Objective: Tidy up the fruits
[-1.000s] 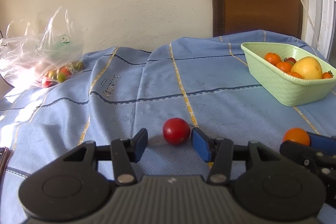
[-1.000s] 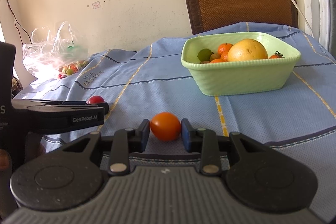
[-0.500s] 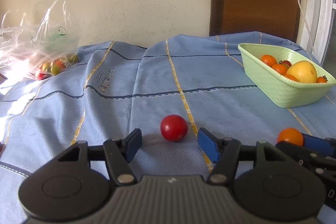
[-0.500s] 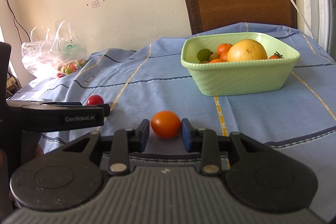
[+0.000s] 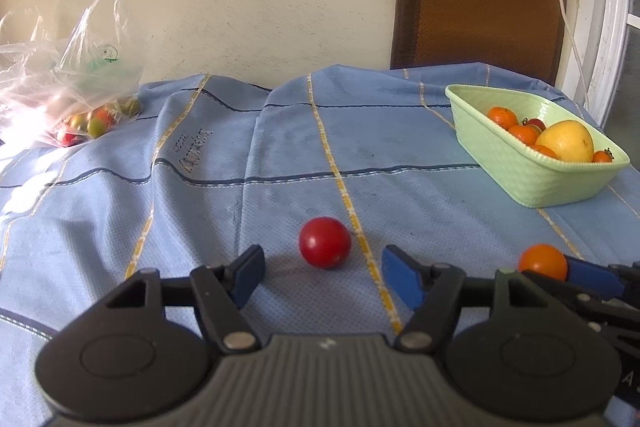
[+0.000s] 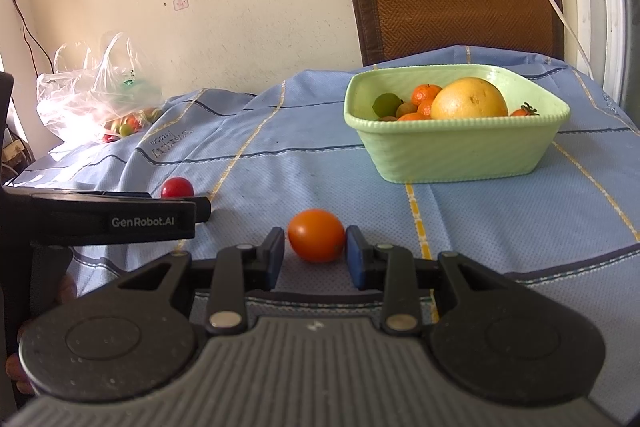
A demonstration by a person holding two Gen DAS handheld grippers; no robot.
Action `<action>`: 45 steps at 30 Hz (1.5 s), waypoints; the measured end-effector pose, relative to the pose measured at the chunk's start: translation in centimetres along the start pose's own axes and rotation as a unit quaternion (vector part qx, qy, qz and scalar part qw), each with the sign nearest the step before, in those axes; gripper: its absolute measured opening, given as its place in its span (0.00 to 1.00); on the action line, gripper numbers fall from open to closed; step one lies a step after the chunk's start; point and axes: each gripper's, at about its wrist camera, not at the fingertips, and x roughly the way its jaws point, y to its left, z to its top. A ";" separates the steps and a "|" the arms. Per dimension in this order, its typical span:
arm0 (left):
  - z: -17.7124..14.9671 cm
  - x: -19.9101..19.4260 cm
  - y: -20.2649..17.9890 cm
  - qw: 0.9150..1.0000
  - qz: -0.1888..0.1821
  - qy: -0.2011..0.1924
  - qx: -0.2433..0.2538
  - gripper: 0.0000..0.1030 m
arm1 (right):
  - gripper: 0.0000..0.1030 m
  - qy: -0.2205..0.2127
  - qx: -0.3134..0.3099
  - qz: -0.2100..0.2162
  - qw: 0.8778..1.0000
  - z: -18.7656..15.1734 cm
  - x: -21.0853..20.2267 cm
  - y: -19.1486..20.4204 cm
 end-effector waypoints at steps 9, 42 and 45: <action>0.0 -0.2 0.2 1.000 -0.008 -0.001 -0.009 0.74 | 0.36 0.002 -0.008 -0.004 1.000 0.1 0.1 0.1; 0.1 -0.2 0.2 1.000 -0.010 0.000 -0.014 0.74 | 0.42 0.001 -0.020 -0.021 1.000 0.2 0.1 0.5; 0.1 -0.2 0.1 1.000 -0.008 0.001 -0.014 0.74 | 0.42 -0.001 -0.016 -0.025 1.000 0.2 0.0 0.4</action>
